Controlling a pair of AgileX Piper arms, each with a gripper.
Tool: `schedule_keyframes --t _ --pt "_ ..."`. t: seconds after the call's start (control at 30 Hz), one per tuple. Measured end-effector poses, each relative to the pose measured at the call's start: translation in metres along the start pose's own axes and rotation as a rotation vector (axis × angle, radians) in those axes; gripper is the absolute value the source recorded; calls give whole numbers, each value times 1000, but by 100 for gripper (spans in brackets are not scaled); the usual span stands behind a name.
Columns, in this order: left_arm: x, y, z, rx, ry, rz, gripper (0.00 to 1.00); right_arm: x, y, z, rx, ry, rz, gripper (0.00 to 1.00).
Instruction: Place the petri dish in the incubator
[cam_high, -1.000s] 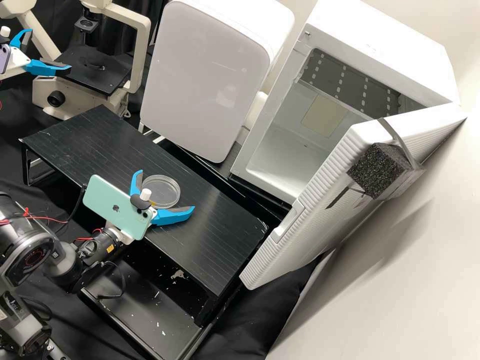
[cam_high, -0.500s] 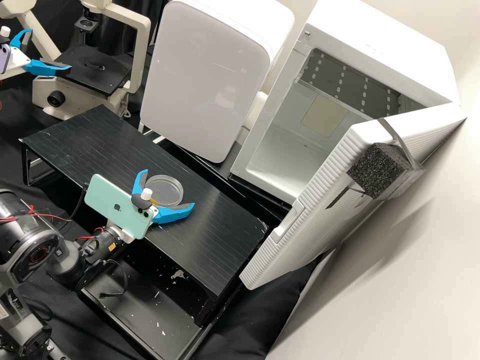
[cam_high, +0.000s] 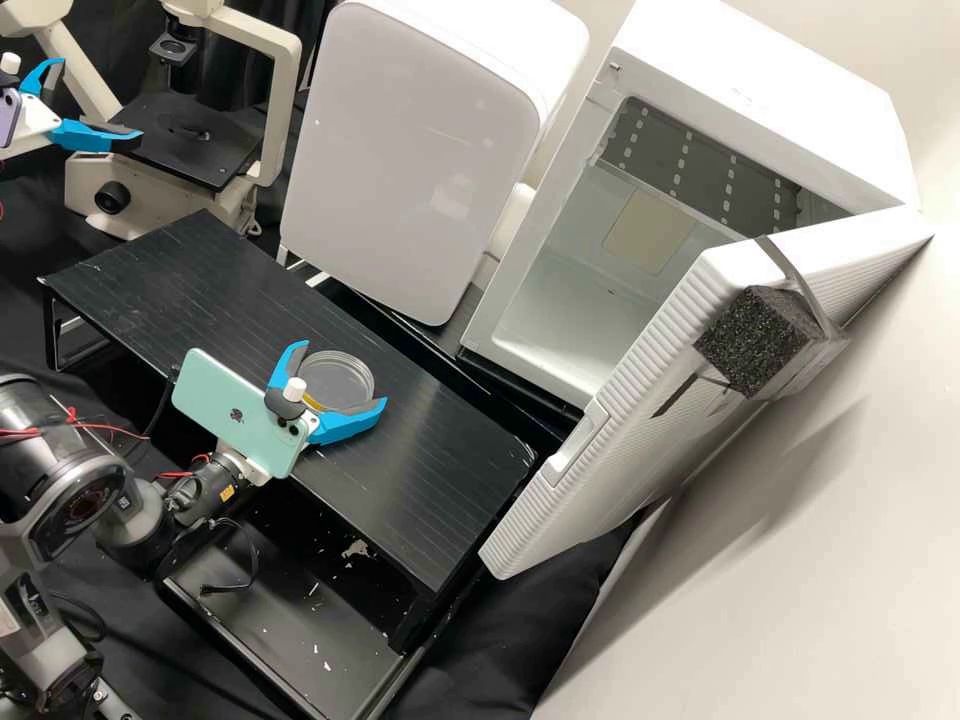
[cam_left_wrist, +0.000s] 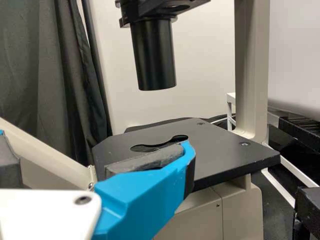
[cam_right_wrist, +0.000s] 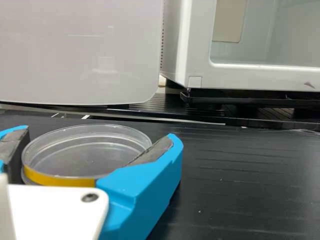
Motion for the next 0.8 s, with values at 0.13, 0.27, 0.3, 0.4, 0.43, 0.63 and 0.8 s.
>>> schedule_keyframes --t 0.13,0.27,0.3,0.4,0.43,0.63,0.8 --pt "0 0 0 0 0 0 100 2 1 0 0 5 5 0" --pt "0 0 0 0 0 0 100 2 1 0 0 5 5 0" --pt "0 0 0 0 0 0 100 2 1 0 1 5 5 0" --pt "0 0 0 0 0 0 100 2 2 1 20 7 2 0" --pt "0 0 0 0 0 0 100 2 3 2 23 12 -1 0" --pt "0 0 0 0 0 0 100 3 25 8 48 27 40 0" --pt "0 0 0 0 0 0 100 7 58 22 79 -30 166 0"
